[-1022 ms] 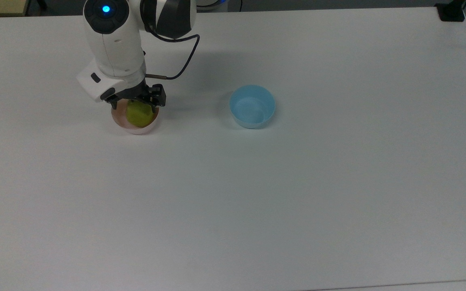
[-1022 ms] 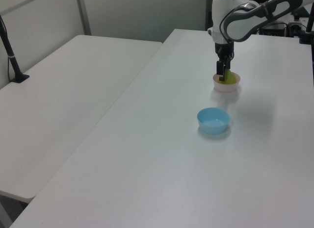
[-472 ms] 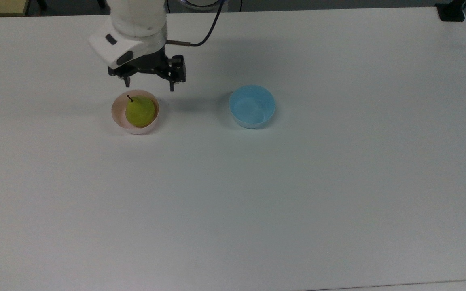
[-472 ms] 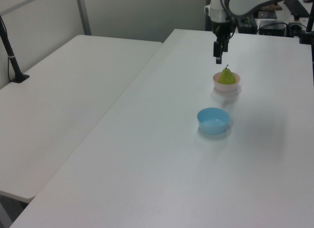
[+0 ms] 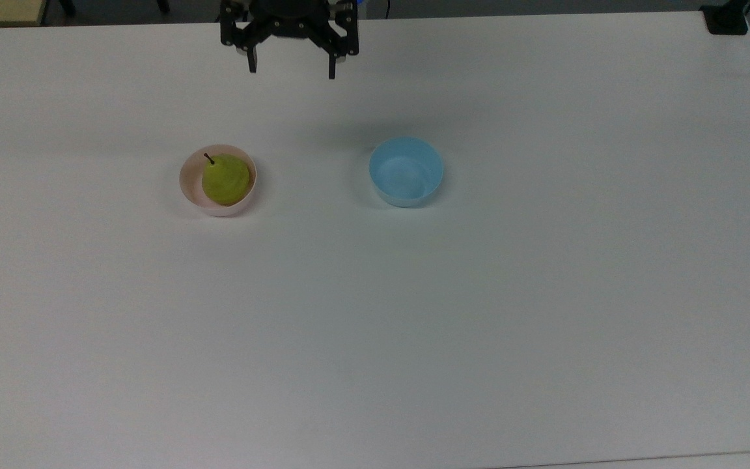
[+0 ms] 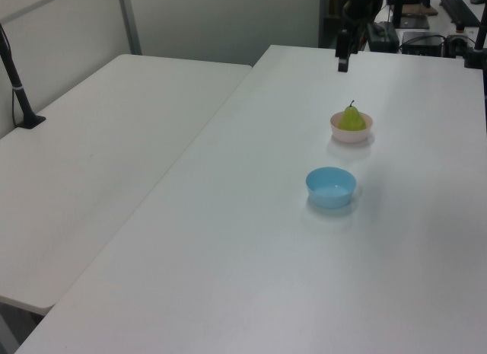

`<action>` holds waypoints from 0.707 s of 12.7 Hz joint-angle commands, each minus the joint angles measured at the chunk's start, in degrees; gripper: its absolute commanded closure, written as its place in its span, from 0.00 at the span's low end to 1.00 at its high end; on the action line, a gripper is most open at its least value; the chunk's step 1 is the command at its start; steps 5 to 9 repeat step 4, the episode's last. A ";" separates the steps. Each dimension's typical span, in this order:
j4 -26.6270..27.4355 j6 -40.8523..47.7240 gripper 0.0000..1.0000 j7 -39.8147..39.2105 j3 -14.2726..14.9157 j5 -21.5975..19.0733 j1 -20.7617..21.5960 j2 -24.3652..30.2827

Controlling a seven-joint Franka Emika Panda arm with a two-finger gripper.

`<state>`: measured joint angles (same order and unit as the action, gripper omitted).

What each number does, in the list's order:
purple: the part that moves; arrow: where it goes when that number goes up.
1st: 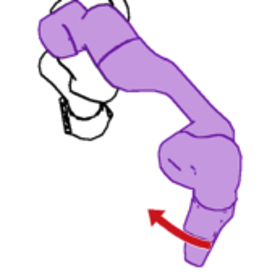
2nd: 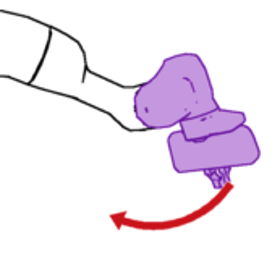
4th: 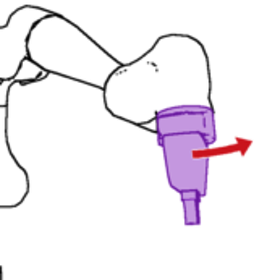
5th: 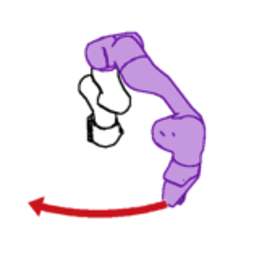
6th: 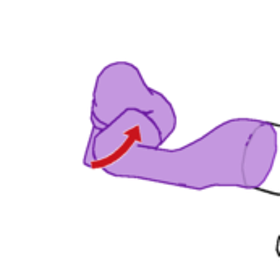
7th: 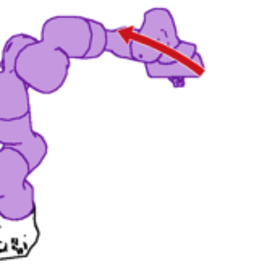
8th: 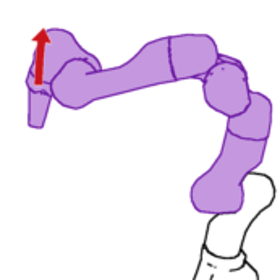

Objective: Place the pear in the bowl

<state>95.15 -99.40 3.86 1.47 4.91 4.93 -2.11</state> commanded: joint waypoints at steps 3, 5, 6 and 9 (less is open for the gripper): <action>-0.94 6.32 0.00 -0.34 0.55 -1.04 0.61 1.67; -0.94 6.14 0.00 -0.35 0.55 -0.96 0.52 1.50; -0.94 6.14 0.00 -0.35 0.55 -0.96 0.52 1.50; -0.94 6.14 0.00 -0.35 0.55 -0.96 0.52 1.50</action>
